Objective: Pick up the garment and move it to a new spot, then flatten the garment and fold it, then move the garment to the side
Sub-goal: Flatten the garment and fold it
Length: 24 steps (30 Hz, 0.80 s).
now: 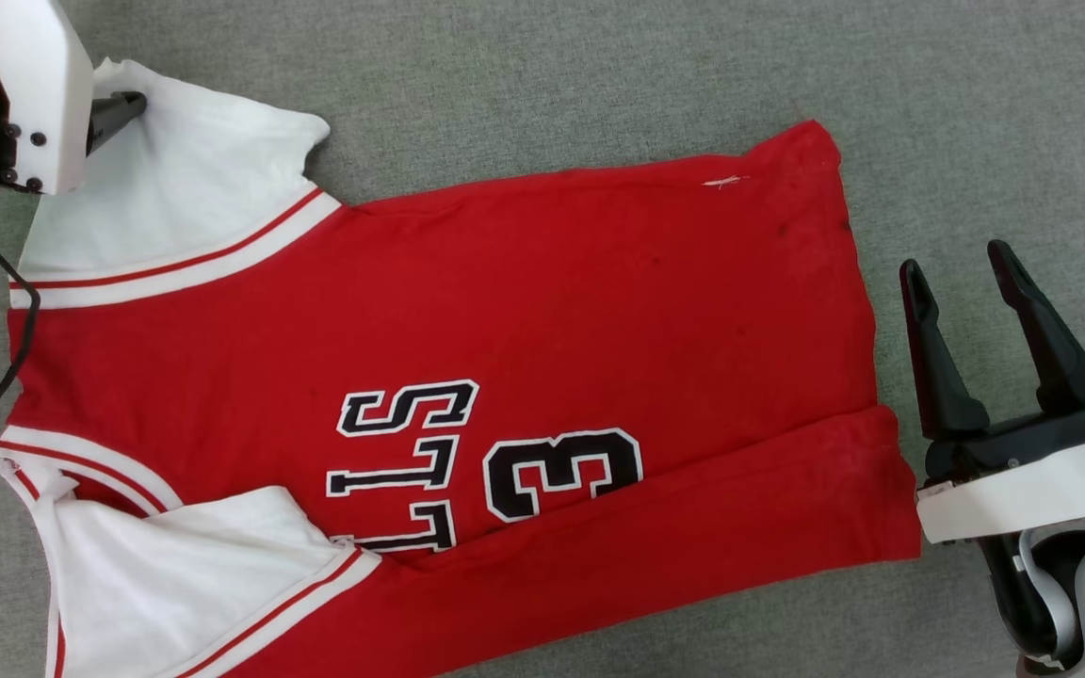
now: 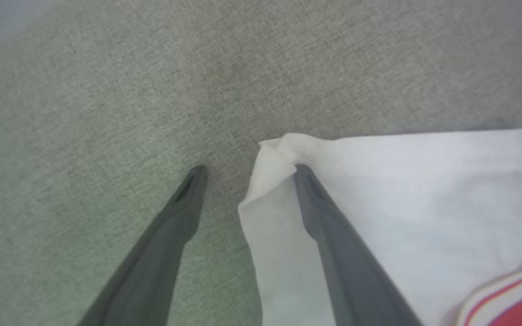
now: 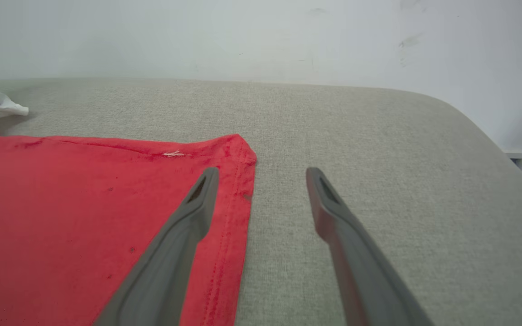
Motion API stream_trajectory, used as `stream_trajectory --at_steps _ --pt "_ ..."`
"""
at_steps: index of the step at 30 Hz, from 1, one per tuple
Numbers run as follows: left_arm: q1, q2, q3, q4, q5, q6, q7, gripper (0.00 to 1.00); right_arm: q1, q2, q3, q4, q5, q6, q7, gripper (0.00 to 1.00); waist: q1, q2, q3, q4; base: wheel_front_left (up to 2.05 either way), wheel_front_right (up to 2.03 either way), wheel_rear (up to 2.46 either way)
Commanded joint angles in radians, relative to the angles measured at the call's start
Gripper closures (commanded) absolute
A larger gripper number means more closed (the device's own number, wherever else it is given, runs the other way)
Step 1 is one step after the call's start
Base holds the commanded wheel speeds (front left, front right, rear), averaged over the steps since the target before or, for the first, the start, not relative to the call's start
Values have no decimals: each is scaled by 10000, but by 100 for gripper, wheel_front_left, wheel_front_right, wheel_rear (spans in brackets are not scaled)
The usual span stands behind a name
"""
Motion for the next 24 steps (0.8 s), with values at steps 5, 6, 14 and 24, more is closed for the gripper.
stream_trajectory --at_steps 5,6,14,24 --pt "300 -103 -511 246 42 -52 508 53 -165 11 3 63 54 -8 -39 0 -1 0 47 13 0 0 0" --pt "366 -121 -554 238 -6 -59 551 100 -188 -12 -1 64 57 -8 -20 0 -1 0 33 23 0 0 0" --pt "226 -344 -532 -150 97 -60 -713 100 -691 -608 -190 -171 11 -8 486 0 -1 0 -362 425 0 0 0" --pt "356 -572 -703 -980 251 -63 -2633 100 -2348 -3023 735 -12 1335 -8 4160 0 -1 0 -1251 1296 0 0 0"
